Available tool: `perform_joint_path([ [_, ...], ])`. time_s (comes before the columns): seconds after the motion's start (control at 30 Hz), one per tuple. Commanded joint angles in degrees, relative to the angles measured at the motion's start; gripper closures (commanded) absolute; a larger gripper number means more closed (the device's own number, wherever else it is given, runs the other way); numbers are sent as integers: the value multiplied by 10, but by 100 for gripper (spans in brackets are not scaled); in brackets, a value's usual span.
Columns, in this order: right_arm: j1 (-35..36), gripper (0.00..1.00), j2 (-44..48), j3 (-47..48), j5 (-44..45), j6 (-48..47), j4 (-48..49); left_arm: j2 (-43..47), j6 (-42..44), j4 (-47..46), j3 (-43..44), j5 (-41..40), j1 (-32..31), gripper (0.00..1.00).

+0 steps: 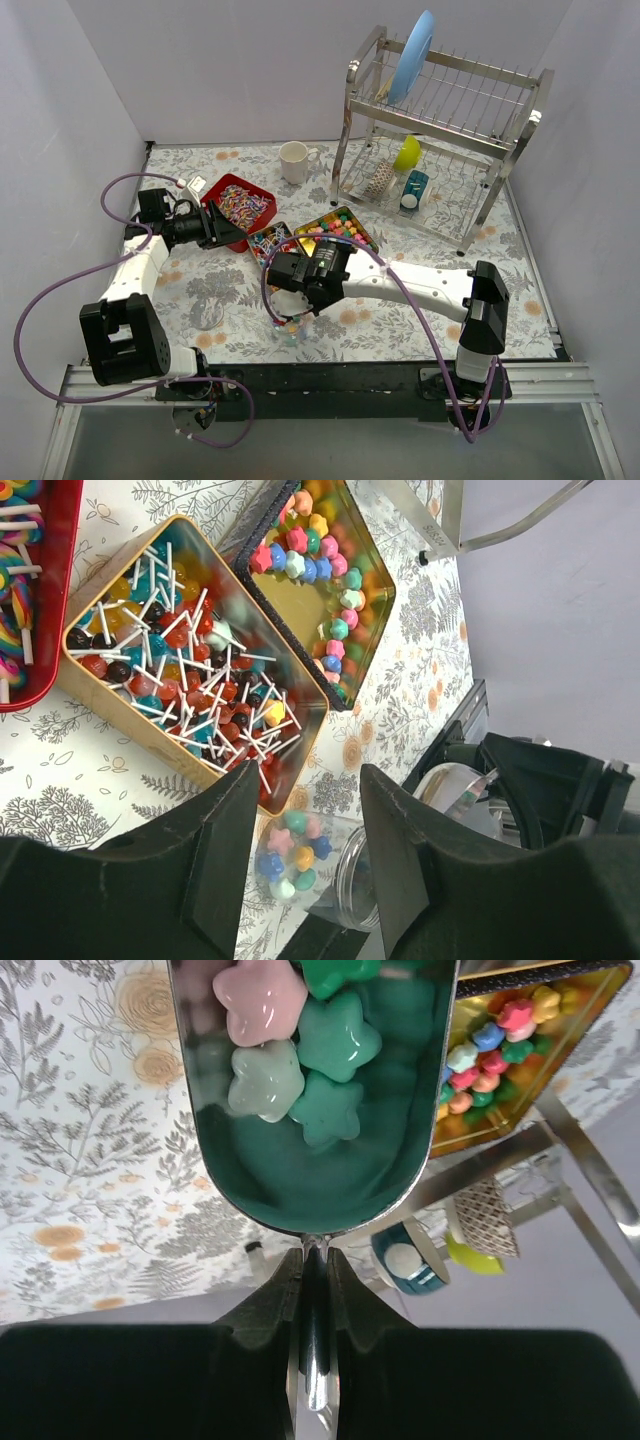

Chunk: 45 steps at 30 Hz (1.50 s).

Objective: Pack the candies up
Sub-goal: Place the fake candies in the packing bottle, then scoop the fake candies from the storage box.

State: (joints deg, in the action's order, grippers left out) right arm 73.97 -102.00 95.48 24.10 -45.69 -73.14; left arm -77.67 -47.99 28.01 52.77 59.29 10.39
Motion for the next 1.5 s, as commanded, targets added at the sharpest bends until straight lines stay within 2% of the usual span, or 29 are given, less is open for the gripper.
perform_joint_path([
  [0.0,25,99,17,8,101,-43,-17,19,-7,-16,3,-1,3,55],
  [0.13,28,99,17,21,136,-66,-17,19,-1,-20,5,19,2,53],
  [0.3,35,99,22,16,163,-79,-17,41,34,-41,-9,99,1,50],
  [0.53,37,99,35,17,169,-56,-17,69,53,-43,-16,116,-12,49],
  [0.63,33,99,36,65,132,-9,-16,83,47,-43,-13,116,-37,48],
  [0.73,-8,99,25,147,44,74,-16,96,48,-43,-9,109,-63,48],
  [0.77,-41,99,23,164,-16,90,-16,97,40,-43,-8,108,-68,47],
  [0.87,-98,99,25,175,-82,143,8,101,20,-44,-4,103,-82,47],
  [1.03,-125,99,10,158,-113,152,26,103,-39,-51,0,95,-93,46],
  [1.3,-131,99,-36,224,-139,126,40,65,-126,-116,-14,88,-95,45],
  [1.4,-131,99,-45,240,-147,127,40,42,-146,-136,-7,95,-95,50],
  [1.47,-130,99,-50,247,-147,128,44,31,-149,-137,0,106,-96,61],
])
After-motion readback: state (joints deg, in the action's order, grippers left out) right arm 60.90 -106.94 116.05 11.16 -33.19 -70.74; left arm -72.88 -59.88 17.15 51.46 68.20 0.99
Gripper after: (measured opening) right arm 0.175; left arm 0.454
